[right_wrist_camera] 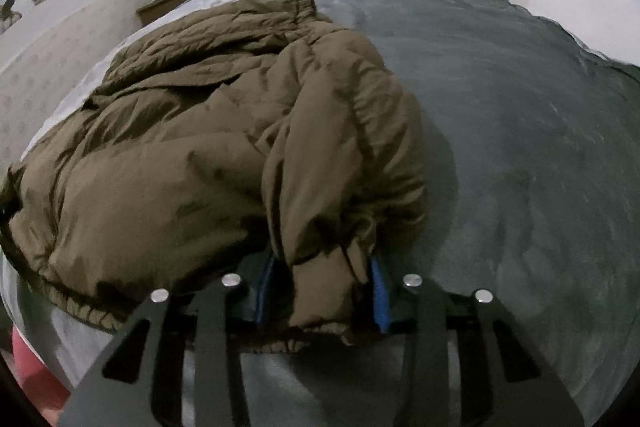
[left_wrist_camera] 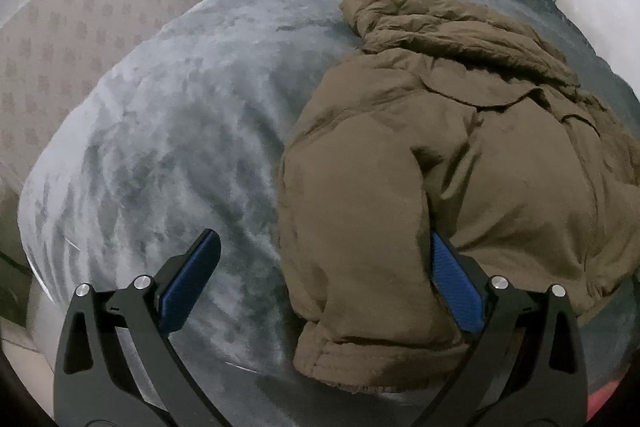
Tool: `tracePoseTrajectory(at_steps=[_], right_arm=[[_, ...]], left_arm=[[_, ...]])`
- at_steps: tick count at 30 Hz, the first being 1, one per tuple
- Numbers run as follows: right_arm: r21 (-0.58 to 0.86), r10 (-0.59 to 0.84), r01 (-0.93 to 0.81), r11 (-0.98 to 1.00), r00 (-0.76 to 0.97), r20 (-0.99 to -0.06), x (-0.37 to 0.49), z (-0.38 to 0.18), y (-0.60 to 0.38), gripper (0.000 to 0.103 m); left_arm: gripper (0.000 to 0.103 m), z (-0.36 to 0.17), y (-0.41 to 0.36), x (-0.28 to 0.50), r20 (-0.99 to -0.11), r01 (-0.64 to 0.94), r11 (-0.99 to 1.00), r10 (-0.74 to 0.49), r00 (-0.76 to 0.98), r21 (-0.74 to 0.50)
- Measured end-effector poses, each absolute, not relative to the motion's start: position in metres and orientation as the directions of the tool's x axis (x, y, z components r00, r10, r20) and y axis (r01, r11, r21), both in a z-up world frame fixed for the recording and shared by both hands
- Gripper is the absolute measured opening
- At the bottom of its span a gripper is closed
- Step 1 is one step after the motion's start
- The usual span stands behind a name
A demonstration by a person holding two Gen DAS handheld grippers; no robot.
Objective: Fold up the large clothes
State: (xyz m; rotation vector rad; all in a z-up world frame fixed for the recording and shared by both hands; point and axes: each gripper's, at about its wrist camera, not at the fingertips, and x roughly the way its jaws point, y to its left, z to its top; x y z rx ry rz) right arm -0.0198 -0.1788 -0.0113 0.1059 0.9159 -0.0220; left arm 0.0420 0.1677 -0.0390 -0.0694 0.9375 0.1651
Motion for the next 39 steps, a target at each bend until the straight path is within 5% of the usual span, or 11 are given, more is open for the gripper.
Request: tracePoseTrajectory(at_steps=[23, 28, 39], right_arm=[[0.168, 0.048, 0.133, 0.977, 0.628, -0.777, -0.023, -0.012, -0.197, 0.067], [0.156, 0.039, 0.133, 0.979, 0.627, -0.778, -0.023, -0.011, -0.196, 0.067], [0.177, 0.051, 0.142, 0.974, 0.622, -0.781, -0.02, -0.018, -0.202, 0.072]], left_arm=[[0.097, -0.048, 0.193, 0.026, -0.839, -0.152, 0.979, -0.034, 0.542, -0.138], [0.067, -0.067, 0.172, 0.036, -0.851, -0.114, 0.974, -0.111, 0.514, -0.196], [0.059, -0.079, 0.148, 0.041, -0.874, -0.066, 0.994, -0.042, 0.484, -0.084]])
